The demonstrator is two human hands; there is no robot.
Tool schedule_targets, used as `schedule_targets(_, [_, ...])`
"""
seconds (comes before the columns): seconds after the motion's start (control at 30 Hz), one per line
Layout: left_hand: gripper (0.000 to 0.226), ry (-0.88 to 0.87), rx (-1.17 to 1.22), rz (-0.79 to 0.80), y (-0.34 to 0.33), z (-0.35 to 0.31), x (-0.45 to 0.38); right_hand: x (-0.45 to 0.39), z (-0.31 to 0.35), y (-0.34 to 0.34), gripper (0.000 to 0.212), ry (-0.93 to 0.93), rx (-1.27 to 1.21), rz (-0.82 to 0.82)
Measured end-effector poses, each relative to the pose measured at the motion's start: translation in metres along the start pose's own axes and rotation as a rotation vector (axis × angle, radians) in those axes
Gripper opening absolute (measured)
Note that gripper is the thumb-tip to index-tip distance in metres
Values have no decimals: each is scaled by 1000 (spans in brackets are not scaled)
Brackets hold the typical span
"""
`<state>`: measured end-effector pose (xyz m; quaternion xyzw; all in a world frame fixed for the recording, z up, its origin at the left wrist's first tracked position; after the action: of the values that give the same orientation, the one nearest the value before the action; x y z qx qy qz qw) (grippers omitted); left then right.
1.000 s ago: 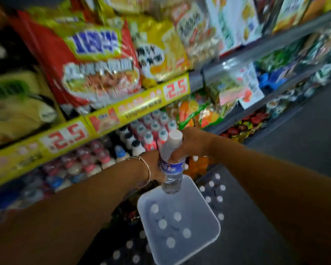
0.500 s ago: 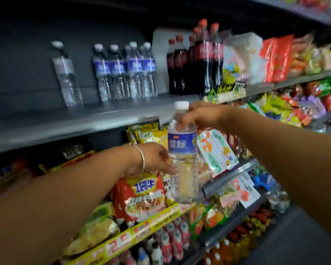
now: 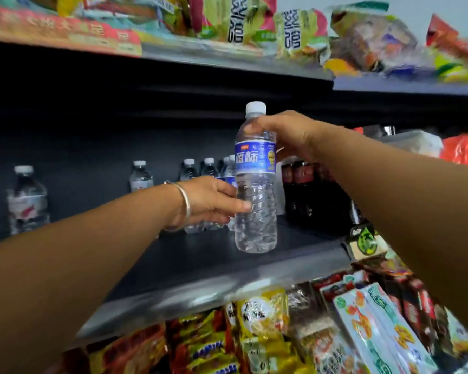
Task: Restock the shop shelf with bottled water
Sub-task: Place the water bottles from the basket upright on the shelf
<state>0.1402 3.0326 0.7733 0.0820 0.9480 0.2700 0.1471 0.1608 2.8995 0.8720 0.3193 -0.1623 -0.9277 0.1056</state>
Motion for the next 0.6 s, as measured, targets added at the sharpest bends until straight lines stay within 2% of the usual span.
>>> schedule_targets(0.07, [40,16,5,-27,13,9,-17,-28,-5,-6,18,24,-10,19])
schedule_targets(0.2, [17,74,47,-75,28,38,-49,-78,-36,-28,19,30,-50,79])
schedule_targets(0.37, [43,124,-68,-189,40,84,-85,-127,-89,-64,14,-8,-137,157])
schedule_targets(0.47, [31,152,-79,-267,49,108,-102,-147,-113,-80,10,-19,-176,184])
schedule_targets(0.6, [20,141,-55,-336,57,125,-124,-167,-130,-89,25,-30,-196,172])
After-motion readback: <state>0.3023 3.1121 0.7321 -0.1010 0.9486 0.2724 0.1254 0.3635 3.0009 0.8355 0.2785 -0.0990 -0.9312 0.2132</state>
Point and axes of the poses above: each hand's wrist, its own x-axis away from the middle knuckle, its own y-axis out of the back of the hand, z = x × y, the point moved 9 cm from there along -x, towards the middle knuckle, and after that the axes turned 2 degrees about -y, right-handed, at the moved point
